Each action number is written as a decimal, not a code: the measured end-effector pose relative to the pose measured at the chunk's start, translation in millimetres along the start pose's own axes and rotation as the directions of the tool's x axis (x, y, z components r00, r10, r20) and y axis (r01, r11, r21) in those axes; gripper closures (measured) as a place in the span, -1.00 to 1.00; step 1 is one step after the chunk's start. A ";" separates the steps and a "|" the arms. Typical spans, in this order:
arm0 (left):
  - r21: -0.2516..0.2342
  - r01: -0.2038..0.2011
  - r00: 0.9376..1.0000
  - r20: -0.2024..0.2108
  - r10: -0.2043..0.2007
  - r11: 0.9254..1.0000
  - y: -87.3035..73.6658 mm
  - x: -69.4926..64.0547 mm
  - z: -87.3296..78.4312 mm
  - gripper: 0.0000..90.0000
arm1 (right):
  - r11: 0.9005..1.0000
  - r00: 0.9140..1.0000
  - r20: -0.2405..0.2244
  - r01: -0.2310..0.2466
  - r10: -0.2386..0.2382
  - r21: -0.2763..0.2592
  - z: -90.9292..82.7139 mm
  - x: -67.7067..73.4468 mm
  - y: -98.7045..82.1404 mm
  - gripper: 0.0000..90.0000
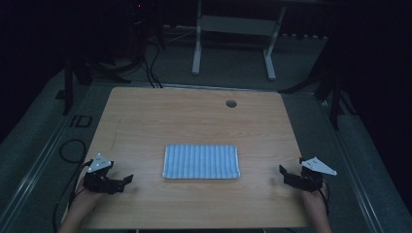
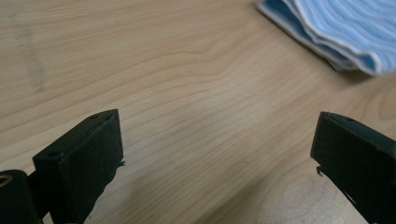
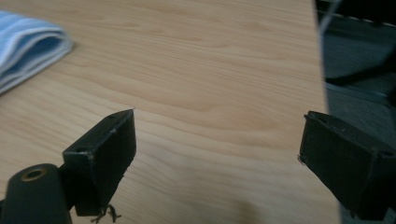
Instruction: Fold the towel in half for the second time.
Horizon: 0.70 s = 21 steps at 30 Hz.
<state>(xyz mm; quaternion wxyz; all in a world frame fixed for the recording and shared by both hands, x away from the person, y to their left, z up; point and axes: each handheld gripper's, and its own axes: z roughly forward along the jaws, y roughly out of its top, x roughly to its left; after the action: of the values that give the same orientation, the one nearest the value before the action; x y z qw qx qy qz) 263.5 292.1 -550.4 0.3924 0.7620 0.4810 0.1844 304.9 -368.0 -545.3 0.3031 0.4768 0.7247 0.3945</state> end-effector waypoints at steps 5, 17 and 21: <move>-0.052 0.034 0.998 -0.045 -0.037 0.998 -1.2 1.5 -6.4 -0.94 | 0.996 0.991 0.100 -0.087 0.084 0.028 -8.0 -7.4 -8.4 -0.76; -0.205 0.151 0.971 -0.152 -0.184 0.967 -7.6 11.5 -25.7 -0.94 | 0.982 0.969 0.163 -0.177 0.185 -0.058 -16.1 -11.7 -15.4 -0.76; -0.210 0.152 0.966 -0.177 -0.190 0.966 -9.2 10.3 -25.1 -0.94 | 0.974 0.961 0.163 -0.212 0.223 -0.081 -20.3 -14.3 -18.8 -0.76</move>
<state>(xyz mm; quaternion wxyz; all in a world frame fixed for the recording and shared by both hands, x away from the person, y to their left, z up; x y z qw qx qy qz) 246.4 313.8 -542.8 0.4303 0.6535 0.5612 0.2700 285.0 -391.4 -550.3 0.3339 0.5759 0.6263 0.4057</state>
